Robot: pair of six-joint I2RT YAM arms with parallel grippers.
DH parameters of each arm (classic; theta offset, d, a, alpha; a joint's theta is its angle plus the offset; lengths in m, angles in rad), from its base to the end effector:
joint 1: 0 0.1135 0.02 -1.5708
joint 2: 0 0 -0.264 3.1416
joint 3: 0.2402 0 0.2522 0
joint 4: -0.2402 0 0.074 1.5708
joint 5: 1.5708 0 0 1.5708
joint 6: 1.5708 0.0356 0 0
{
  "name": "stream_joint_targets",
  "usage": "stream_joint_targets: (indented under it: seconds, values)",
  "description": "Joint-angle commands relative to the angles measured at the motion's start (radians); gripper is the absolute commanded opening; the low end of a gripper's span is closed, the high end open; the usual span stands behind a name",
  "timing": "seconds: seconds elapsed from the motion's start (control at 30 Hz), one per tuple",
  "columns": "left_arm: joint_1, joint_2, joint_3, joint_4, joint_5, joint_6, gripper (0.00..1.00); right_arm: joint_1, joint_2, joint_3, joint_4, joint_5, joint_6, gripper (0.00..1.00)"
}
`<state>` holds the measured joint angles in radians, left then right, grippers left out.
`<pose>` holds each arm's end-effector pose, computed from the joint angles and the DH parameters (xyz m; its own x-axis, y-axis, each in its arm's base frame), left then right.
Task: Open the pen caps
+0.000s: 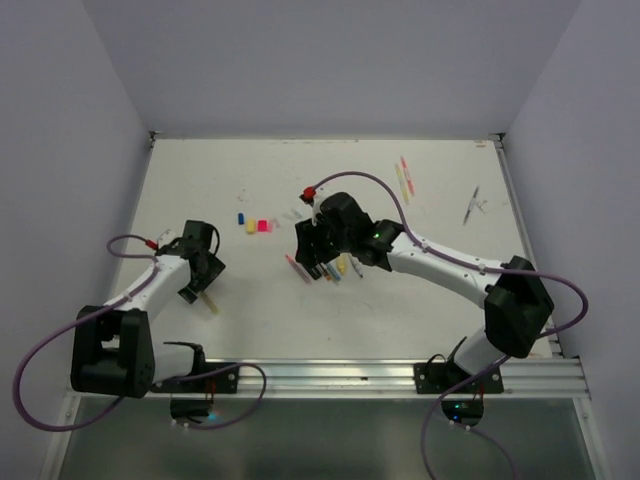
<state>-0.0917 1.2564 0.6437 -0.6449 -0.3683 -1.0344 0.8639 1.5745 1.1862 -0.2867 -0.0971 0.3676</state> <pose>0.2066 -0.0061 0.1708 -0.4626 -0.7627 -0.4519 -0.8271 0.5549 -0.0898 0.2285 0.2728 0.2719 -0.6684 -0.2318 -0.7068 -0.6062 0.7203 0.3371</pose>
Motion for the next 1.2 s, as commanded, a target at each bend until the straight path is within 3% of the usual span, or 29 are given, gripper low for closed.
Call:
stream_joint_targets:
  seconds: [0.0, 0.17, 0.2, 0.37, 0.47, 0.5, 0.67, 0.83, 1.03, 1.17]
  values:
    - [0.006, 0.008, -0.027, 0.043, -0.018, -0.061, 0.76, 0.004, -0.042, -0.010, 0.049, 0.003, 0.010, 0.54]
    - [0.006, 0.028, -0.059, 0.073, -0.018, -0.070, 0.68, 0.006, -0.057, -0.028, 0.057, 0.023, 0.011, 0.54]
    - [0.006, 0.031, -0.067, 0.073, -0.017, -0.070, 0.60, 0.004, -0.064, -0.034, 0.060, 0.030, 0.011, 0.54]
    - [0.006, 0.020, -0.108, 0.122, 0.028, -0.067, 0.37, 0.004, -0.074, -0.042, 0.061, 0.069, 0.005, 0.54]
    - [0.006, 0.026, -0.122, 0.159, 0.058, -0.050, 0.16, 0.006, -0.073, -0.036, 0.058, 0.076, 0.002, 0.54]
    - [0.006, 0.029, -0.121, 0.163, 0.061, -0.047, 0.00, 0.004, -0.071, -0.034, 0.058, 0.077, 0.001, 0.54]
    - [0.004, -0.047, -0.116, 0.249, 0.185, 0.045, 0.00, 0.004, -0.062, -0.033, 0.057, 0.094, -0.001, 0.55]
    - [0.003, -0.232, -0.168, 0.555, 0.467, 0.120, 0.00, 0.004, -0.047, -0.030, 0.078, -0.001, -0.027, 0.54]
    - [-0.048, -0.230, -0.144, 0.749, 0.609, 0.060, 0.00, 0.004, -0.018, -0.042, 0.208, -0.208, 0.013, 0.54]
    - [-0.167, -0.235, -0.179, 0.930, 0.627, -0.042, 0.00, 0.004, -0.008, -0.069, 0.369, -0.286, 0.121, 0.54]
